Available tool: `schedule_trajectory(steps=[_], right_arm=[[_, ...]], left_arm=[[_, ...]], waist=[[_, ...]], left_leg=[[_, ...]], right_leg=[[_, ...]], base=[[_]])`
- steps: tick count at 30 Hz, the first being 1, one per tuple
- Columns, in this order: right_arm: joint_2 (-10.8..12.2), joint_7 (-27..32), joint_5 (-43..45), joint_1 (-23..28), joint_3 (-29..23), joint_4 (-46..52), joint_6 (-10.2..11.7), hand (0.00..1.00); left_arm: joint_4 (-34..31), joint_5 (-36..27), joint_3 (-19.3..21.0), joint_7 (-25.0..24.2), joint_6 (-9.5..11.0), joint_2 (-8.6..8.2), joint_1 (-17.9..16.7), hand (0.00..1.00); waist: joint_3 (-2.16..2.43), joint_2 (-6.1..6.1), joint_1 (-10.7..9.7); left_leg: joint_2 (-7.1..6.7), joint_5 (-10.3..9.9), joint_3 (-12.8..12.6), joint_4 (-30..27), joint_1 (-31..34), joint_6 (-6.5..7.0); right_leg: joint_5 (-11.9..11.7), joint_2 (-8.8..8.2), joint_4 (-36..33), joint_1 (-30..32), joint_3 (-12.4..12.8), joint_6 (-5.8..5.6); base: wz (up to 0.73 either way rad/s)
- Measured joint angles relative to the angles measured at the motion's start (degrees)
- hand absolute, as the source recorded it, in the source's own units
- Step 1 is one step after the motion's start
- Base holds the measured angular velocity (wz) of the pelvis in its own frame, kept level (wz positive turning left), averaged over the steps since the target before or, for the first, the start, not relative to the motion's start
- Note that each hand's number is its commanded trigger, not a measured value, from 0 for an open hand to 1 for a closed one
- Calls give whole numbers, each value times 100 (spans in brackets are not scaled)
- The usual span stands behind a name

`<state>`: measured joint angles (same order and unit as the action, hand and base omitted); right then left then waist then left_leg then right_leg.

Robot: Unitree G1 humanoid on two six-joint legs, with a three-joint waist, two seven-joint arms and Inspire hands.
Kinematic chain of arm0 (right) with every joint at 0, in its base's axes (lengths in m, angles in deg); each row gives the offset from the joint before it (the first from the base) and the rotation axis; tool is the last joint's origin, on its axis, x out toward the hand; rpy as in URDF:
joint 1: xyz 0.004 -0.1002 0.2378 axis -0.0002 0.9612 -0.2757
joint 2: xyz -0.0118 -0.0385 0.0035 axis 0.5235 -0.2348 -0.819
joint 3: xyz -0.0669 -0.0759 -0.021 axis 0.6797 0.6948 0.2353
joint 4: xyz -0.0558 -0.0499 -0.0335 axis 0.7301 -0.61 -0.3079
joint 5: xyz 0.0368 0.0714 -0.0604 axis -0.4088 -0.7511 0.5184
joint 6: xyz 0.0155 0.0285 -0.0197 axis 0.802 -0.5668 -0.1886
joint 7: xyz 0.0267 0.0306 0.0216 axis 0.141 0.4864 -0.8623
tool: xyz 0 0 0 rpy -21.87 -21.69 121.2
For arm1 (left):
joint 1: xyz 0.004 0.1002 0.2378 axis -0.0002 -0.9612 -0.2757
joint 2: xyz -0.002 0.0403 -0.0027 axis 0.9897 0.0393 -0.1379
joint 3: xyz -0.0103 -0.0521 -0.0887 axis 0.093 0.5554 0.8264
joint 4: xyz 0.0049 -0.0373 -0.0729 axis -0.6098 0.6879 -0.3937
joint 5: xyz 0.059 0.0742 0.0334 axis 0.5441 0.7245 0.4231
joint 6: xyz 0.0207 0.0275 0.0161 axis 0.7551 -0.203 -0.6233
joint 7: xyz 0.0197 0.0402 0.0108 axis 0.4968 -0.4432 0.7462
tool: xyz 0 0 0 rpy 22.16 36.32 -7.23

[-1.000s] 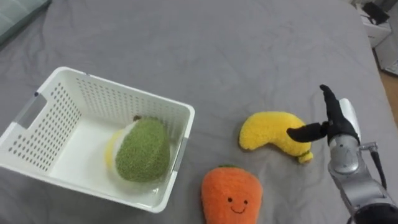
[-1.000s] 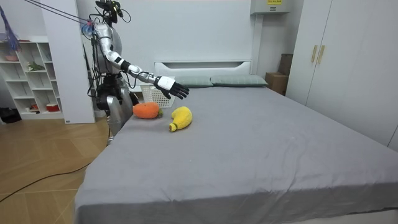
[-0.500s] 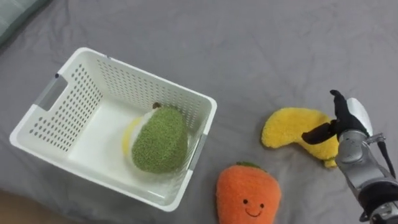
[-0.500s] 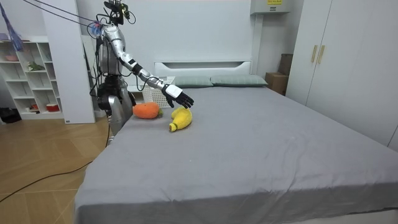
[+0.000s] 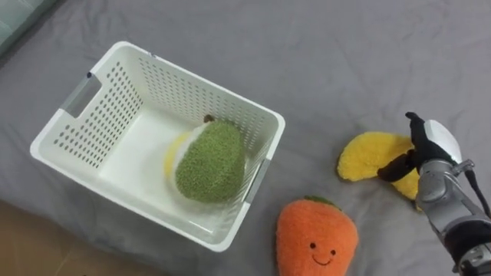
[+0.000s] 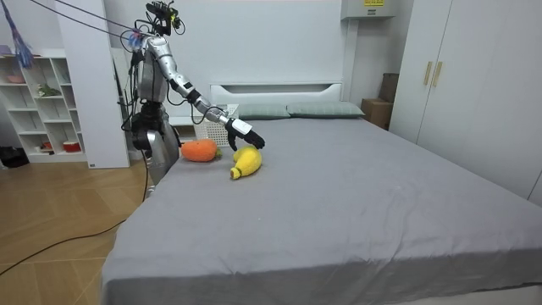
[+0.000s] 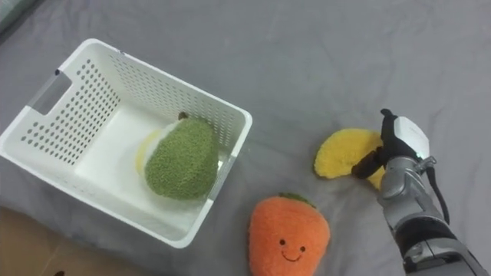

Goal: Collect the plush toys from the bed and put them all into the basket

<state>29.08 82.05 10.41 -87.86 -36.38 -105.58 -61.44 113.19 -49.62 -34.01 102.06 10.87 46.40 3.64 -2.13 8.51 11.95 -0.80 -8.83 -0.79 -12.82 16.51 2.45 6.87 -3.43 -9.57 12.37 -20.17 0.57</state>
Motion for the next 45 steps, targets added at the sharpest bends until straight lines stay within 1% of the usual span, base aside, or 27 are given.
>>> schedule_trajectory(steps=[3, 4, 5, 6, 10, 11, 13, 14, 15, 19, 21, 24, 27, 31, 38, 40, 42, 45], right_arm=[[-4, 0, 2, -2, 0, -18, 5, 0], [-5, 1, 10, -6, 0, -24, 5, 0], [-5, 0, 86, -53, 3, -121, 18, 0], [-5, 0, 209, -91, 3, -228, 14, 0], [-14, 0, 385, -150, 4, -412, 18, 0], [-55, 0, 446, -156, 29, -459, 12, 0], [-90, -2, 454, -194, 47, -462, 14, 0], [-101, -5, 456, -223, 47, -468, 15, 65], [-103, -11, 476, -233, 47, -468, 15, 100], [-108, -21, 898, -254, 47, -470, 7, 100], [-152, 28, 1176, -262, 47, -467, 8, 100], [-222, 109, 1275, -270, 47, -469, 7, 100], [-236, 153, 1279, -270, 48, -469, -4, 100], [-238, 126, 1321, -269, 94, -468, -35, 100], [-239, 9, 1323, -264, 204, -469, 14, 100], [-239, -39, 1304, -256, 204, -469, 47, 100], [-239, -86, 1252, -254, 204, -469, 93, 100], [-239, -86, 1255, -253, 201, -468, 90, 100]], left_arm=[[-3, -263, -109, -6, 83, 1, -2, 0], [-5, -311, -130, -9, 88, 1, 4, 0], [-3, -377, -189, -16, 94, 1, 21, 0], [-4, -385, -224, -34, 103, -2, 29, 0], [54, -376, -223, -64, 110, -1, 39, 0], [98, -375, -223, -86, 110, -4, 57, 0], [163, -376, -222, -107, 107, -4, 65, 0], [185, -376, -221, -144, 104, -4, 72, 0], [186, -374, -221, -151, 105, -5, 78, 0], [192, -375, -221, -162, 104, -23, 164, 0], [183, -376, -221, -160, 122, -22, 215, 0], [150, -379, -222, -148, 159, -22, 227, 0], [120, -378, -222, -137, 165, -23, 227, 0], [79, -377, -221, -137, 200, -23, 229, 0], [68, -390, -291, -137, 267, -8, 231, 0], [147, -425, -336, -141, 281, -8, 233, 0], [210, -431, -340, -144, 291, -6, 233, 0], [204, -391, -337, -142, 307, -7, 234, 0]], waist=[[-31, -28, 59], [-41, -38, 72], [-63, -59, 90], [-70, -71, 127], [-73, -81, 236], [-77, -87, 272], [-85, -98, 277], [-90, -105, 276], [-90, -106, 276], [-114, -158, 274], [-114, -202, 274], [-114, -253, 272], [-114, -270, 280], [-112, -274, 324], [-105, -275, 361], [-105, -274, 357], [-101, -267, 310], [-93, -253, 252]], left_leg=[[-11, 5, 36, -60, 88, 3], [-13, 5, 52, -70, 111, 3], [-16, 6, 90, -91, 167, 3], [-21, 19, 104, -98, 222, 1], [-24, 54, 112, -89, 332, -8], [-24, 59, 113, -89, 341, -9], [-24, 61, 114, -89, 350, -9], [-25, 61, 114, -89, 360, -9], [-25, 62, 116, -90, 375, -9], [-28, 66, 119, -95, 387, -8], [-30, 66, 117, -96, 387, -7], [-32, 67, 122, -96, 382, -6], [-29, 68, 122, -96, 381, -7], [-29, 70, 117, -95, 379, -8], [-51, 107, 145, -73, 345, 0], [-51, 108, 128, -64, 290, 1], [-50, 108, 126, -51, 206, 1], [-47, 108, 110, -49, 118, 1]], right_leg=[[0, -12, -14, 43, -44, 0], [0, -12, -19, 63, -45, 0], [-1, -11, -17, 93, -50, 1], [-3, -12, -23, 142, -56, 4], [-12, -11, -28, 255, -59, 18], [-12, -11, -27, 261, -62, 18], [-12, -11, -25, 264, -65, 18], [-12, -11, -24, 272, -65, 18], [-12, -11, -23, 286, -66, 18], [-12, -20, -26, 295, -84, 18], [-12, -27, -27, 295, -93, 17], [-13, -31, -26, 284, -131, 17], [-13, -35, -24, 284, -131, 17], [-13, -45, -25, 291, -122, 17], [-13, -51, -28, 257, -140, 17], [-15, -53, -29, 214, -127, 14], [-15, -57, -30, 133, -132, 13], [-15, -54, -31, 59, -110, 13]], base=[[8], [13], [12], [10], [2], [0], [2], [0], [0], [0], [0], [0], [0], [0], [3], [0], [0], [-2]])
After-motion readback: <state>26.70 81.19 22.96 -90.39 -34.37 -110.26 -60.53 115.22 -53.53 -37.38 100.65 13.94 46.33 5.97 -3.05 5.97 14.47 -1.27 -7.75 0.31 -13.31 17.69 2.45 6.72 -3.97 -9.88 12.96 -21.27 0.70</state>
